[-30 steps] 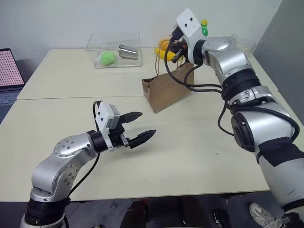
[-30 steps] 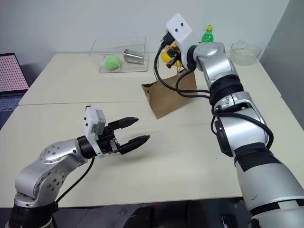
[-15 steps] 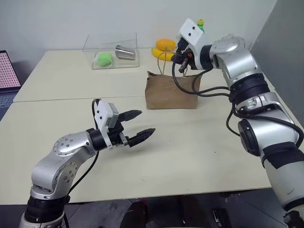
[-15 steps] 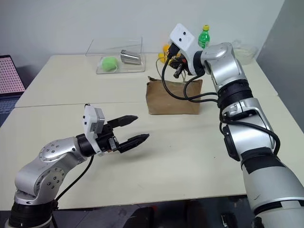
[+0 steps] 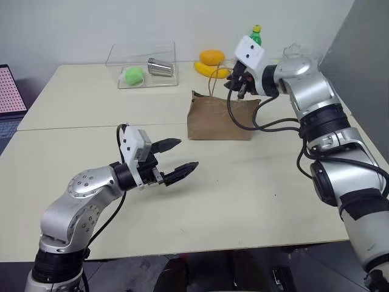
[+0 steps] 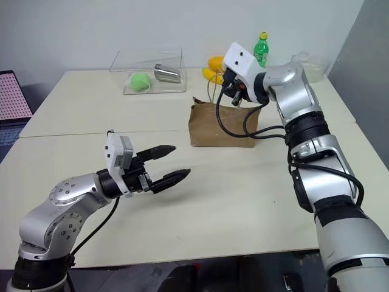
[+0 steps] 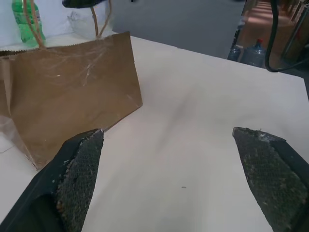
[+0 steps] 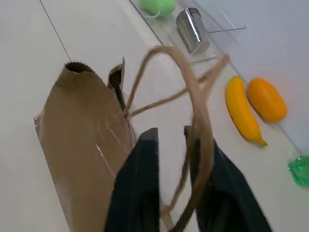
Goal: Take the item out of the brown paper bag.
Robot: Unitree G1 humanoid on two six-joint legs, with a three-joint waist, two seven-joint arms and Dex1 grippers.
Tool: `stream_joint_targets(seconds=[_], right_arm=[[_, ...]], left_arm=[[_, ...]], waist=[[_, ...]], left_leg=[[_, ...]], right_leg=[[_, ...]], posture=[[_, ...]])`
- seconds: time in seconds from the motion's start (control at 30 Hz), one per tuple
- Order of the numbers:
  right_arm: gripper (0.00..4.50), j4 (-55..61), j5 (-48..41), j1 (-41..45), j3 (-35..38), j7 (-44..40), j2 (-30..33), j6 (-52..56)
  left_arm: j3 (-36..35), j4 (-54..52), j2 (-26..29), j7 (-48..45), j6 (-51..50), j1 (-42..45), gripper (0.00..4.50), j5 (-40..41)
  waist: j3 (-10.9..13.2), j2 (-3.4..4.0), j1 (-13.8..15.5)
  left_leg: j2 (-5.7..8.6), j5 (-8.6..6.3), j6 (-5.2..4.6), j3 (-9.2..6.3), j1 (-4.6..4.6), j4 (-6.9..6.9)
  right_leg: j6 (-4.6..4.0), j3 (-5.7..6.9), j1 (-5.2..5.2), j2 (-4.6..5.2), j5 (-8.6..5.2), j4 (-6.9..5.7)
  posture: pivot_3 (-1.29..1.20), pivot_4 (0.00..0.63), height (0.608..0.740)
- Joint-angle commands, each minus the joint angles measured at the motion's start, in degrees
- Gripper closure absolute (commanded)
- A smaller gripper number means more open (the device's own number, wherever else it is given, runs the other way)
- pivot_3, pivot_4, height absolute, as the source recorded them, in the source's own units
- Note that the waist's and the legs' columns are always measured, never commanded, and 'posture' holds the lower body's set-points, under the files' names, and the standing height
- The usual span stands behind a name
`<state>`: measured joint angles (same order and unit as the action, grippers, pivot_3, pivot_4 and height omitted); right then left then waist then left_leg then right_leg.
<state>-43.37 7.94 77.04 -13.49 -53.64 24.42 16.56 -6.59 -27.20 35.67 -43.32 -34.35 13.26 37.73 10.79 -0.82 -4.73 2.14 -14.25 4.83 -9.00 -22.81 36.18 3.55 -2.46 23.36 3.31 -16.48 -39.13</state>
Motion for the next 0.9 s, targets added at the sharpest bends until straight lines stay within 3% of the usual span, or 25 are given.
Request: stream_joint_targets(seconds=[0.03,0.23,0.5,0.67,0.87,0.9], right_arm=[[2.24,8.1,-0.3,-1.9,0.7,-1.9,2.8,2.0],[0.15,27.0,-3.4,-12.5,3.6,-3.4,7.8,10.5],[0.15,59.7,-11.1,-33.4,14.4,3.8,8.6,26.1],[0.15,78.2,-18.0,-49.6,23.2,11.4,1.1,27.2],[0.15,88.8,-17.2,-67.7,20.5,23.1,-9.1,20.6],[0.13,89.2,-16.4,-69.5,19.8,25.2,-10.7,19.0]], left_arm=[[-0.5,-0.7,0.2,-0.3,1.6,0.8,0.0,-0.3],[-0.5,-0.8,0.0,0.1,1.8,0.9,0.0,-0.5],[-1.1,-1.4,0.3,0.8,2.2,0.2,0.0,-0.7],[-1.4,-1.1,0.0,2.1,2.3,1.0,0.0,-1.0],[1.2,1.4,-1.9,2.8,4.5,2.2,0.0,-3.7],[2.0,2.5,-2.6,3.2,5.9,3.0,0.19,-5.2]], waist=[[0.0,0.0,0.0],[0.0,-0.01,0.1],[0.0,-0.03,0.4],[-0.1,-0.09,1.2],[-0.2,-0.09,1.7],[-0.2,-0.09,1.7]], left_leg=[[0.0,0.0,0.0,0.0,0.0,0.0],[-0.01,0.0,-0.01,-0.03,-0.01,0.02],[-0.01,-0.08,-0.13,-0.07,-0.02,0.13],[-0.02,-0.11,-0.2,-0.09,0.01,0.24],[0.01,-0.12,-0.21,-0.06,0.03,0.33],[-0.02,-0.12,-0.2,-0.07,0.06,0.36]], right_leg=[[0.0,-0.01,0.0,0.0,0.0,0.0],[0.0,0.02,-0.02,0.0,0.0,0.0],[0.01,0.03,-0.09,0.01,0.0,-0.04],[0.03,0.05,-0.15,-0.02,0.01,-0.14],[0.06,0.01,-0.19,-0.02,0.03,-0.18],[0.05,0.02,-0.19,-0.03,0.03,-0.21]], posture=[[0.0,0.15,0.74],[0.0,0.15,0.74],[0.0,0.15,0.74],[0.0,0.15,0.74],[0.0,0.15,0.74],[0.0,0.15,0.74]])
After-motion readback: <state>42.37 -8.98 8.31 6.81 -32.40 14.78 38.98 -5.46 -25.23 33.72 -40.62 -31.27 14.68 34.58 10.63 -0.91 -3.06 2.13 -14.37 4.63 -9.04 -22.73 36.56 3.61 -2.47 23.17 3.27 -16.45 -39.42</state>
